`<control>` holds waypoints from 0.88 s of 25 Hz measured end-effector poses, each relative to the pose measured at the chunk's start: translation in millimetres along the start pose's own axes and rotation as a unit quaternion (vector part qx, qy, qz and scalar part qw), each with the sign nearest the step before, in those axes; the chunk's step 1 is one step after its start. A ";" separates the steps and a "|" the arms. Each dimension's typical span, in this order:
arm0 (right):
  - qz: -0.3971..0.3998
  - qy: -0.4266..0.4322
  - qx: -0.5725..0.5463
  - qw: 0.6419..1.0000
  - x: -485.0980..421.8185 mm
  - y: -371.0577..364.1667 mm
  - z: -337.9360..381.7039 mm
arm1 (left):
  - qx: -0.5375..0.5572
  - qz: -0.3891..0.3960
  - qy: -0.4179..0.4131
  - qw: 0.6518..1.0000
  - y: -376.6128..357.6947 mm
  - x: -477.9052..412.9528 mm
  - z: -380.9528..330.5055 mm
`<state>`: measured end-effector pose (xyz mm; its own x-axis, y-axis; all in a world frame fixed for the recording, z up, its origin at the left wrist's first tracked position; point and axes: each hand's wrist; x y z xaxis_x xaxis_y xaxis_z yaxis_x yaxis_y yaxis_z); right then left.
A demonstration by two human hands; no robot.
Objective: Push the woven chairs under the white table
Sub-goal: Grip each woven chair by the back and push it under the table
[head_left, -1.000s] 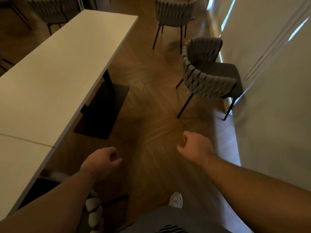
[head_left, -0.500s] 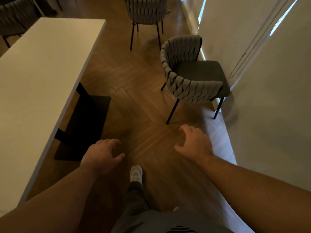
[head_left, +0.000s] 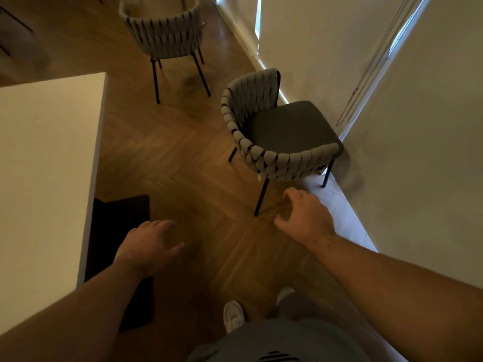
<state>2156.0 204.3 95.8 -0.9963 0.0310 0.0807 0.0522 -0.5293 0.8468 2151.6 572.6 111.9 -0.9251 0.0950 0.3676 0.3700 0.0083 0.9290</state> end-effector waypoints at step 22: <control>0.106 -0.075 0.031 0.991 -324.1 5.7 -26.2 | 0.018 0.066 -0.102 0.992 98.9 -377.6 -57.9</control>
<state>2477.4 169.0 60.7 -0.9410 0.0526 0.3342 0.2687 -0.4839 0.8329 2532.6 480.0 67.5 -0.8332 0.2980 0.4657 0.4927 0.0179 0.8700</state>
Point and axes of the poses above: each hand's wrist, its own x-axis away from the middle knuckle, its own y-axis out of the back of the hand, z = x × y, and after that the axes turned 6 degrees about -x, right-handed
